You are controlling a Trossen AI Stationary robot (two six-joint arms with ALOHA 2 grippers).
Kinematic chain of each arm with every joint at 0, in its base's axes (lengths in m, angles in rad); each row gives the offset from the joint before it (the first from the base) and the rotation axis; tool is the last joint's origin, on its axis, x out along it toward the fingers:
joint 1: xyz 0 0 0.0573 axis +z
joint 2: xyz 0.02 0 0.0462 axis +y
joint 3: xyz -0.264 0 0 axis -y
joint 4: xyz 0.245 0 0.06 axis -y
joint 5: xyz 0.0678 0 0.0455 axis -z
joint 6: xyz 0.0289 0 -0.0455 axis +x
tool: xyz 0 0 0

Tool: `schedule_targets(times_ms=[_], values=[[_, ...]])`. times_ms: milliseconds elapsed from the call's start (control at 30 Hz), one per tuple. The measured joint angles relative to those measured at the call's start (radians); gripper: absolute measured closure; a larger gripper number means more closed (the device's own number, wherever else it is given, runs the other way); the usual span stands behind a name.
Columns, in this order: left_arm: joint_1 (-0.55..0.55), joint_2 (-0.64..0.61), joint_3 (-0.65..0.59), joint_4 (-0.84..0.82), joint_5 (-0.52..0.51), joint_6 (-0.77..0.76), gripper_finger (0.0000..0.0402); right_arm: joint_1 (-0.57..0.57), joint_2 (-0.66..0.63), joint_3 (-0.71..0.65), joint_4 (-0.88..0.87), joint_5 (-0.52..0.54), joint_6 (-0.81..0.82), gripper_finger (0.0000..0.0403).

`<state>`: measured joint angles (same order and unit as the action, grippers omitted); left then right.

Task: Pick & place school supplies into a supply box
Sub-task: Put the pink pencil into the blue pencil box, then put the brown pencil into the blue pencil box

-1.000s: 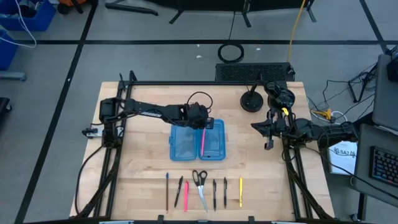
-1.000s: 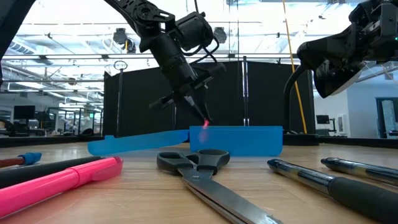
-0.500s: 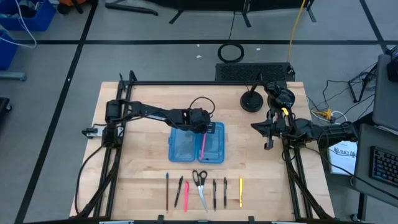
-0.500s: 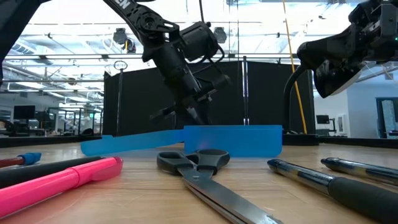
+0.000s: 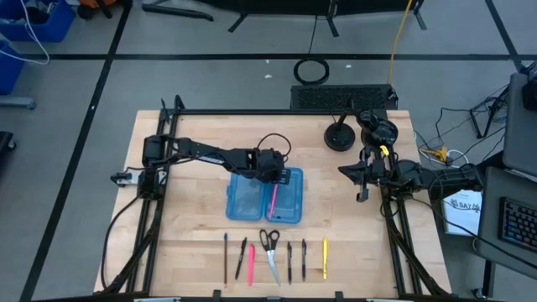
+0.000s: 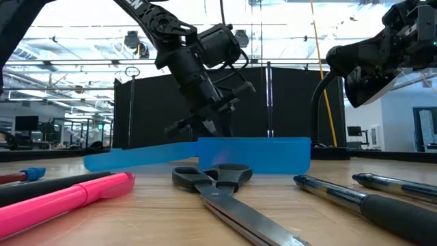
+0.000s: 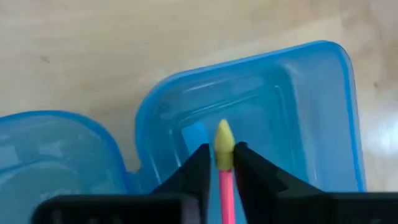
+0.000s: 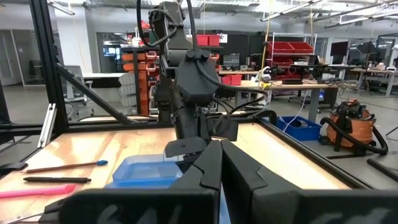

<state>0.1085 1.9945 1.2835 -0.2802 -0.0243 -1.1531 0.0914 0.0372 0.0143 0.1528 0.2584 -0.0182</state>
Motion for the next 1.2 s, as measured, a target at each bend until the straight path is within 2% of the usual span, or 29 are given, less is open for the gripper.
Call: schedule_targets(times_ms=[167, 333, 600, 800, 933, 1000, 1200], values=[[-0.004, 0.0, 0.0, 0.002, -0.008, -0.005, 0.0262, 0.0, 0.0, 0.0, 0.0, 0.0, 0.0, 0.0403], [-0.002, 0.0, 0.0, 0.013, -0.008, -0.007, 0.0232, 0.0, 0.0, 0.0, 0.0, -0.001, 0.01, 0.0403], [-0.002, 0.0, 0.077, -0.033, -0.012, 0.029, 0.0227, 0.0, 0.0, 0.0, 0.0, -0.001, 0.015, 0.0403], [-0.008, -0.003, 0.243, -0.295, -0.098, 0.068, 0.0227, 0.0, 0.0, 0.0, -0.001, -0.001, 0.015, 0.0403], [-0.021, -0.003, 0.297, -0.442, -0.142, 0.051, 0.0227, 0.0, 0.0, 0.0, -0.001, -0.001, 0.015, 0.0403], [-0.031, -0.003, 0.306, -0.456, -0.144, 0.054, 0.0227, 0.0, 0.0, 0.0, -0.001, -0.001, 0.015, 0.0403], [-0.092, -0.034, 0.349, -0.475, -0.175, 0.247, 0.0227, 0.0, 0.0, 0.0, -0.008, -0.002, 0.015, 0.0403]])
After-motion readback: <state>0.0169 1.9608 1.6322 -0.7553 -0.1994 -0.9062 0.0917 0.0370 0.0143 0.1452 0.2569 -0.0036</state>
